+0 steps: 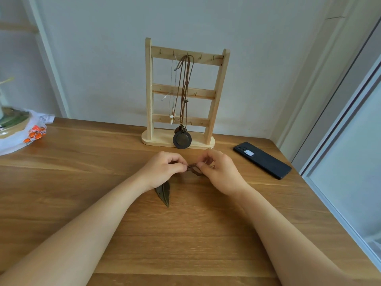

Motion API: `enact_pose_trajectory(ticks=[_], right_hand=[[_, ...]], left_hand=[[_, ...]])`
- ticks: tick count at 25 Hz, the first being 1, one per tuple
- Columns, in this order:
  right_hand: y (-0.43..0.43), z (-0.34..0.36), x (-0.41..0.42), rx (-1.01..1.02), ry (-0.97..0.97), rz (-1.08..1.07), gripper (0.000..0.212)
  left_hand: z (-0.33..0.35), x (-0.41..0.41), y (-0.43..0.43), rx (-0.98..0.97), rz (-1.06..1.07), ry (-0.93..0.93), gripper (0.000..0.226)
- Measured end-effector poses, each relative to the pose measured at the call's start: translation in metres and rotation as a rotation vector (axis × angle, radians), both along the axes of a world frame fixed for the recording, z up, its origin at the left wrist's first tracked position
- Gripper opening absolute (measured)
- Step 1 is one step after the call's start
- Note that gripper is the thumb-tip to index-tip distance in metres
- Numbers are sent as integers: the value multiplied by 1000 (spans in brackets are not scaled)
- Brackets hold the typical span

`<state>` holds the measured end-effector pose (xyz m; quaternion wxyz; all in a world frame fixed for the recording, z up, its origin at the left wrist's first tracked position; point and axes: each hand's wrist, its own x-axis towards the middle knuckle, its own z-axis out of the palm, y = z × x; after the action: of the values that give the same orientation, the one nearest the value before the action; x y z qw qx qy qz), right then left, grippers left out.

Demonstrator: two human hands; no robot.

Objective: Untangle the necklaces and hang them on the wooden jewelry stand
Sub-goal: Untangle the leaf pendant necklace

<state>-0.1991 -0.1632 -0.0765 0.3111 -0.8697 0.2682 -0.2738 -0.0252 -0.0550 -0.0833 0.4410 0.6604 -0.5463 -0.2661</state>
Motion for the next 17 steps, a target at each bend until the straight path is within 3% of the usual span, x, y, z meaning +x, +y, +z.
enact_pose_trajectory(ticks=[3, 6, 8, 14, 17], right_hand=[[-4, 1, -6, 85, -73, -27, 5], [0, 1, -5, -28, -9, 90, 22], [2, -1, 0, -72, -5, 91, 17], [2, 4, -2, 269, -182, -39, 7], [6, 6, 0, 207, -122, 37, 11]], left_hand=[[-1, 3, -1, -14, 42, 36, 15], [-2, 2, -1, -7, -6, 21, 16], [-1, 1, -1, -12, -17, 24, 15], [1, 0, 0, -11, 16, 49, 17], [1, 1, 0, -11, 5, 36, 17]])
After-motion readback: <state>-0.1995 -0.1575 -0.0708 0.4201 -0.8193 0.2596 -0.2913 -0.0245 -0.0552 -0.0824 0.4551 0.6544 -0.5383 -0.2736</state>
